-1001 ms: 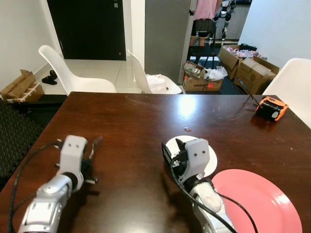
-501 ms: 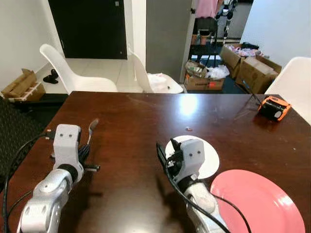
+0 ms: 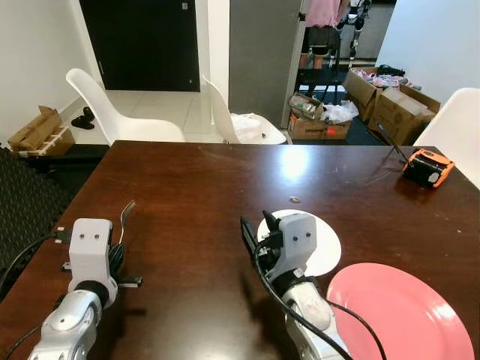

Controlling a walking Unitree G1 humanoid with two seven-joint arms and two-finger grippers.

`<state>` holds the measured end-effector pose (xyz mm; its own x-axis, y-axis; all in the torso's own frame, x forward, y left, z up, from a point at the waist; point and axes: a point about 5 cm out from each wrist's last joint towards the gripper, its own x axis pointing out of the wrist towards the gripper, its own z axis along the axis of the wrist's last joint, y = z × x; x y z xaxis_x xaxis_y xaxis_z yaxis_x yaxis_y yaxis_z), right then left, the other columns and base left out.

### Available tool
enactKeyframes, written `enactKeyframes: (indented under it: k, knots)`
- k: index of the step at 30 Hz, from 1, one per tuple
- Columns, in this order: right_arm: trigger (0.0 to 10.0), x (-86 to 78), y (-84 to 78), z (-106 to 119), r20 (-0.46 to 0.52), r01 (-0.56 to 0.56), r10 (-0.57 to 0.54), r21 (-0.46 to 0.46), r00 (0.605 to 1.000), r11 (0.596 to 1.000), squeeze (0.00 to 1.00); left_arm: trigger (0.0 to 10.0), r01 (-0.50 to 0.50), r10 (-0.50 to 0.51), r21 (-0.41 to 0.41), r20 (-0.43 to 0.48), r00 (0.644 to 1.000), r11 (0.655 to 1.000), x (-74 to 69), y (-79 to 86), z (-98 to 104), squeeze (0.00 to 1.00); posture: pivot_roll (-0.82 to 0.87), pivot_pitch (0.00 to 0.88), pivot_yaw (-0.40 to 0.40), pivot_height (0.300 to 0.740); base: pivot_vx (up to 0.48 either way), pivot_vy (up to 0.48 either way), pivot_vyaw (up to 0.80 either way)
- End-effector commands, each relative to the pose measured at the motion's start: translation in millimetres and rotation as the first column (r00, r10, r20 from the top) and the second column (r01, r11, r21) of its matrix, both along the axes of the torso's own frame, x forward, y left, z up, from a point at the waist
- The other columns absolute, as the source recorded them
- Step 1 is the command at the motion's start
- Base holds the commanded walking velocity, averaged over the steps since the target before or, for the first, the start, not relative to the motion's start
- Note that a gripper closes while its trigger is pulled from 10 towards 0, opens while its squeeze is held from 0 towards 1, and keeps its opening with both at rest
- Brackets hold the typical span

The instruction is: Setting the table

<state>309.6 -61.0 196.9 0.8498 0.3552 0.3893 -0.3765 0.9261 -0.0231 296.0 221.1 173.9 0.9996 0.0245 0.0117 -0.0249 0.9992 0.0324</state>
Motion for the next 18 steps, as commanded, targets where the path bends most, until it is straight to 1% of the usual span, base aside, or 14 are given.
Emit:
enactKeyframes:
  k: [1,4,7,14,15,18]
  knots:
    - [10.0,-3.1,4.7,-0.6,-0.006,-0.013,0.013,0.004,1.000,1.000,0.00,10.0,0.009,-0.009,-0.001,0.001,1.000,1.000,-3.2,3.3,-3.6,0.00,0.05,0.178,0.073,0.740,0.000,0.000,0.00]
    - [10.0,-3.0,4.0,0.5,-0.009,-0.015,0.015,0.001,1.000,1.000,0.00,10.0,-0.006,0.006,-0.016,0.032,0.999,1.000,0.2,5.7,0.4,0.00,0.03,0.174,0.047,0.740,0.000,0.000,0.00]
    - [10.0,-3.2,3.1,0.2,-0.013,-0.019,0.019,-0.006,1.000,1.000,0.00,10.0,-0.013,0.015,-0.028,0.056,0.998,1.000,2.9,6.5,4.3,0.00,0.03,0.171,0.038,0.740,0.000,0.000,0.00]
    - [10.0,-1.4,-3.1,-1.1,-0.016,-0.016,0.016,-0.024,1.000,1.000,0.00,10.0,-0.008,0.009,-0.012,0.104,0.995,1.000,8.2,6.4,15.8,0.00,0.03,0.158,0.047,0.740,0.000,0.000,0.00]
    - [10.0,-1.0,-4.1,-0.8,-0.015,-0.013,0.013,-0.025,1.000,1.000,0.00,10.0,-0.010,0.012,-0.016,0.111,0.994,1.000,8.9,7.1,17.2,0.00,0.03,0.157,0.048,0.740,0.000,0.000,0.00]
    - [10.0,0.7,-9.0,1.2,-0.010,0.002,-0.003,-0.019,1.000,1.000,0.00,10.0,-0.025,0.033,-0.060,0.132,0.991,0.998,11.1,10.3,24.3,0.00,0.03,0.149,0.050,0.740,0.000,0.000,0.00]
